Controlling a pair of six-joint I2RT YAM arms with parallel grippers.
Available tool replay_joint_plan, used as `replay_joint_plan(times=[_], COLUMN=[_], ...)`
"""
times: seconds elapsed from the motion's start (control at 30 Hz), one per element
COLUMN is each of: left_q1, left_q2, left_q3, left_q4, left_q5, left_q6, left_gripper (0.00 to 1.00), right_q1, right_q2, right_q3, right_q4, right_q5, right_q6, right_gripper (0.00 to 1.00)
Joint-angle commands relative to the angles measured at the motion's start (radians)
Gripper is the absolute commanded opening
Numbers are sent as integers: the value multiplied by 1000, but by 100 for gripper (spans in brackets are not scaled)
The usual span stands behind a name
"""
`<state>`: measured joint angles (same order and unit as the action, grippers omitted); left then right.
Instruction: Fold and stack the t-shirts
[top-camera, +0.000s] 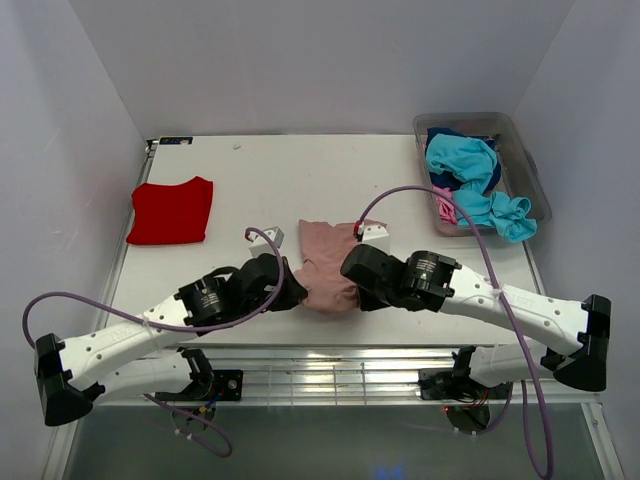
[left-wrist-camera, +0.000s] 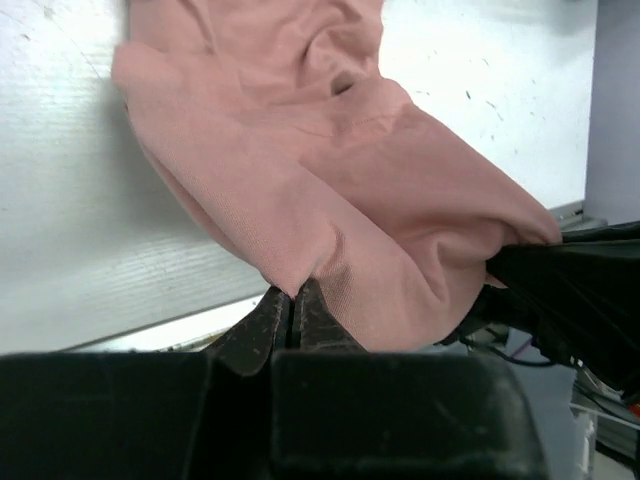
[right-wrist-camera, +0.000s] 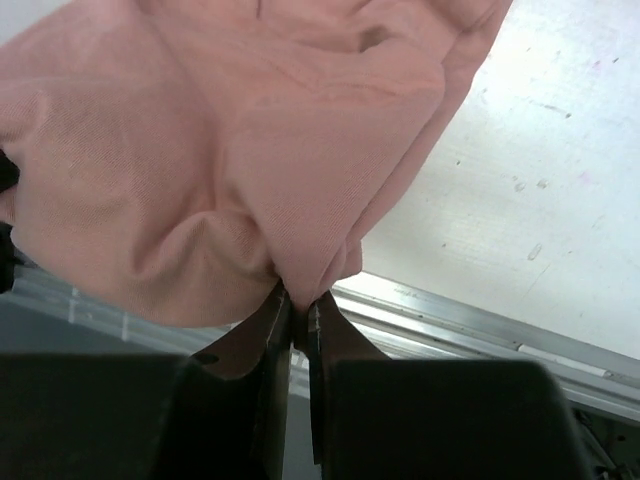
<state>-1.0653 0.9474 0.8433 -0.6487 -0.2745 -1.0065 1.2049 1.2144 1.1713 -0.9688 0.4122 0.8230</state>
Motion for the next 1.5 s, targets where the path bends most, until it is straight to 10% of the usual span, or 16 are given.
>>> replay_joint_plan(times=[0.0, 0.6, 1.47], left_q1=[-4, 269, 406], left_q2=[28, 349, 720], left_q3=[19, 66, 313], left_q4=[33, 458, 482], left_q5=[-107, -32, -63], left_q6=[29, 299, 338], left_gripper=[0, 0, 11], right_q1=[-19, -295, -553], right_q2=[46, 181, 511], right_q3=[66, 100, 172], right_q4=[-51, 122, 462], right_q5=[132, 203, 197], right_q6=[-22, -268, -539], right_gripper=[8, 8, 9])
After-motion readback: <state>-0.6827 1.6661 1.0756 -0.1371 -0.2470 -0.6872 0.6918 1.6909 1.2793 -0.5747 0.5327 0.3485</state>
